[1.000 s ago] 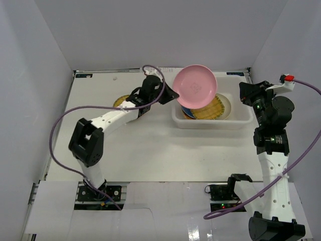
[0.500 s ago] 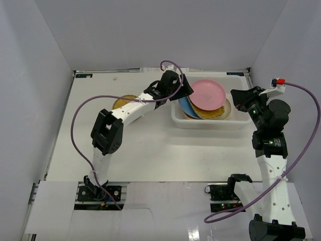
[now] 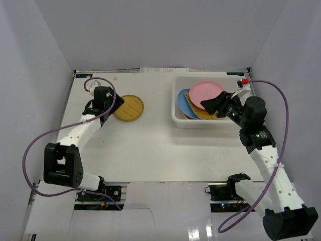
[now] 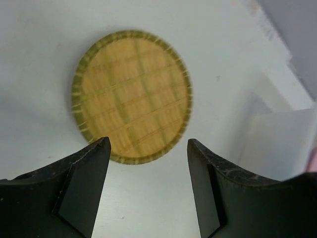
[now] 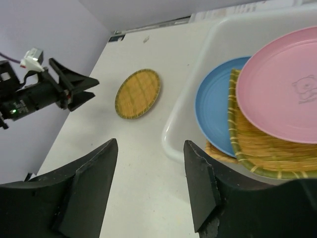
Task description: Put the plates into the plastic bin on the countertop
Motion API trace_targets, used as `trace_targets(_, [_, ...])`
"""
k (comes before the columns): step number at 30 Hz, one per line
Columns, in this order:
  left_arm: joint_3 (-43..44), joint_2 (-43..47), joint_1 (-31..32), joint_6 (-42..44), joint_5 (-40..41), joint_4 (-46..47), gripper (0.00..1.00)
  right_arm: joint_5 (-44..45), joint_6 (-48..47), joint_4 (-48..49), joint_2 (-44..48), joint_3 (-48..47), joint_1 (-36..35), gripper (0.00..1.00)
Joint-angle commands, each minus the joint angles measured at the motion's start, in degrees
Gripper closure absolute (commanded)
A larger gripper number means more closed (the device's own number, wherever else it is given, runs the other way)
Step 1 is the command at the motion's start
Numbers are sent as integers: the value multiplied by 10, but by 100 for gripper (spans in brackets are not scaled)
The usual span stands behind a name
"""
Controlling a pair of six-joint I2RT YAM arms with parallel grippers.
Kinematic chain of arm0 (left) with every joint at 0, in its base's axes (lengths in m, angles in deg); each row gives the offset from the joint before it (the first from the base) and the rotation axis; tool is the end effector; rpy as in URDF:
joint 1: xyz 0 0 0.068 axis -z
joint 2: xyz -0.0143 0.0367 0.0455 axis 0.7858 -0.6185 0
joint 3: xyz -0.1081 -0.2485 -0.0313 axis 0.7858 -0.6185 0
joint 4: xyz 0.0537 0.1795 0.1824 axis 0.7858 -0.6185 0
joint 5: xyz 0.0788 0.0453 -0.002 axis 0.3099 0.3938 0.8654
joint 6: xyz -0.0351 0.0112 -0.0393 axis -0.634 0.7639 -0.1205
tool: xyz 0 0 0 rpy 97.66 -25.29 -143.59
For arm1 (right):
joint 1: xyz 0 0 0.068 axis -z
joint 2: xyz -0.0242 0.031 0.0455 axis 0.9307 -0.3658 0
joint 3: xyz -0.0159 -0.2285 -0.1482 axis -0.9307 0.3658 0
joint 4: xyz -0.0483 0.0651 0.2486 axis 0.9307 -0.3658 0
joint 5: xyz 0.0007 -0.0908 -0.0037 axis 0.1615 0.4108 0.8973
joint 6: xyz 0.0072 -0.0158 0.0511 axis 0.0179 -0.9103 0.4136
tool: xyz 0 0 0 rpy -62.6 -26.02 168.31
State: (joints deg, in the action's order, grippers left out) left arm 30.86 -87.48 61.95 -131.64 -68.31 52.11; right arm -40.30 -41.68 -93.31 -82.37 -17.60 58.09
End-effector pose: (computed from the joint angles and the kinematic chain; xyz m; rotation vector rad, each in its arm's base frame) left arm 0.3113 -0.0507 0.2669 -0.7409 2.0683 -0.4064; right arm 0.1891 0.0471 0.3695 0.0057 1.7047 0.8073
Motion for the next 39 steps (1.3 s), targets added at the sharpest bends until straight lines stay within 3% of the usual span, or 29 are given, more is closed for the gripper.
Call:
trace_targets(1, [-54, -2, -14, -9, -3, -15, 26, 18, -37, 14, -7, 3, -58, 37])
trace_targets(6, [-111, -39, -57, -40, -77, 63, 24, 26, -39, 22, -10, 18, -99, 35])
trace_targets(16, [-158, -126, -82, -85, -133, 192, 26, 36, -39, 32, -15, 49, -127, 35])
trace_targets(19, [-163, -163, -88, -100, -145, 239, 32, 40, -41, 34, -16, 54, -133, 35])
trace_targets(21, [-170, -177, -91, -114, -144, 266, 42, 44, -42, 35, -19, 56, -134, 35])
trace_targets(22, [-172, -187, -92, -118, -140, 275, 50, 44, -42, 36, -19, 56, -135, 36])
trace_targets(23, [-177, -191, -95, -122, -135, 290, 66, 45, -43, 35, -20, 57, -135, 35])
trace_targets(27, [-194, -188, -100, -136, -125, 308, 100, 45, -42, 42, -18, 61, -139, 36])
trace_targets(31, [-214, -144, -100, -143, -138, 315, 100, 47, -33, 66, -20, 69, -140, 36])
trace_targets(39, [-241, 48, -94, -171, -205, 328, 100, 76, -24, 73, 0, 59, -141, 35])
